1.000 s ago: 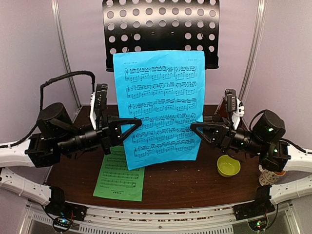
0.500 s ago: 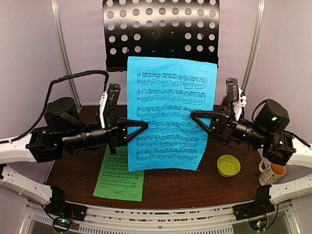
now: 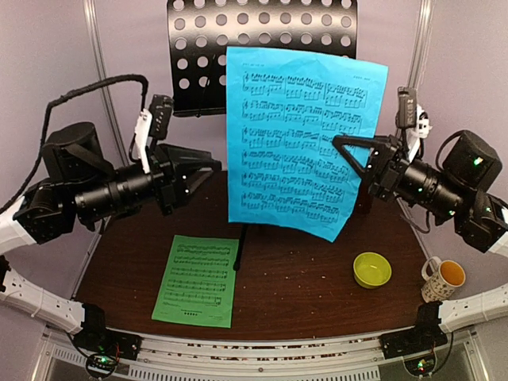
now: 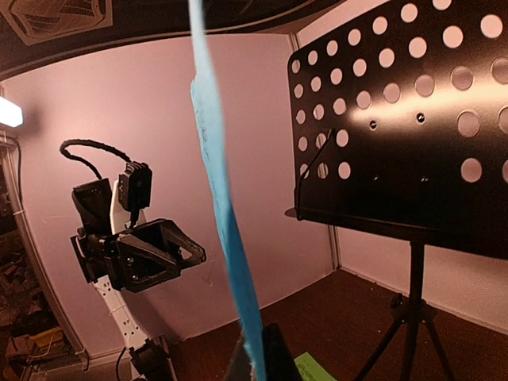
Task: Set up the instrument practice props
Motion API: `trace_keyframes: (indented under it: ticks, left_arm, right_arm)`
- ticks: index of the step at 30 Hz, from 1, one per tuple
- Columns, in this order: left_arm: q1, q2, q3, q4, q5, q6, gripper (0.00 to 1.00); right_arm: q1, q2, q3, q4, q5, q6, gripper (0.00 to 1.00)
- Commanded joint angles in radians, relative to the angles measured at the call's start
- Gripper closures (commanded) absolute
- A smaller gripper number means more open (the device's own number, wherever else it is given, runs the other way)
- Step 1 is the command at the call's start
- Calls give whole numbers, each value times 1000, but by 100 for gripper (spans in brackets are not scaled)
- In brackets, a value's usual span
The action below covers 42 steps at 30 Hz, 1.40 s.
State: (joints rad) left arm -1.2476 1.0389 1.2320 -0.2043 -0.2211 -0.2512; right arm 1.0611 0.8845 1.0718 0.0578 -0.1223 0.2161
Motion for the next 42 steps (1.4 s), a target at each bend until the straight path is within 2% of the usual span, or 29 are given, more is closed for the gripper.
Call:
trace_keyframes:
  ticks: [1, 4, 8, 13, 17, 24, 34, 39, 42]
  left_arm:
    - [1, 13, 158, -74, -263, 148, 58]
    - [67, 49, 264, -128, -298, 155, 58]
    - [240, 82, 339, -133, -118, 101, 57]
    - [322, 208, 508, -196, -13, 125, 55]
    - [348, 315, 613, -219, 38, 140, 52]
    - [398, 421, 721, -247, 27, 136, 47]
    - [438, 513, 814, -302, 11, 128, 49]
    - [452, 554, 855, -331, -4, 126, 53]
    - [454, 572, 871, -334, -6, 126, 59]
  right_arm:
    - [-18, -5, 117, -96, 131, -93, 100]
    - [-41, 19, 192, -109, 163, -110, 100]
    - [-79, 69, 285, -109, 154, -117, 100]
    - [-141, 160, 407, -89, 87, -122, 100]
    - [-191, 242, 505, -84, 24, -118, 100]
    - [-249, 366, 665, -92, -79, -114, 100]
    - [-289, 494, 841, -156, -128, -148, 100]
    - [-301, 531, 888, -178, -137, -160, 100]
    - [-306, 550, 904, -180, -136, -168, 100]
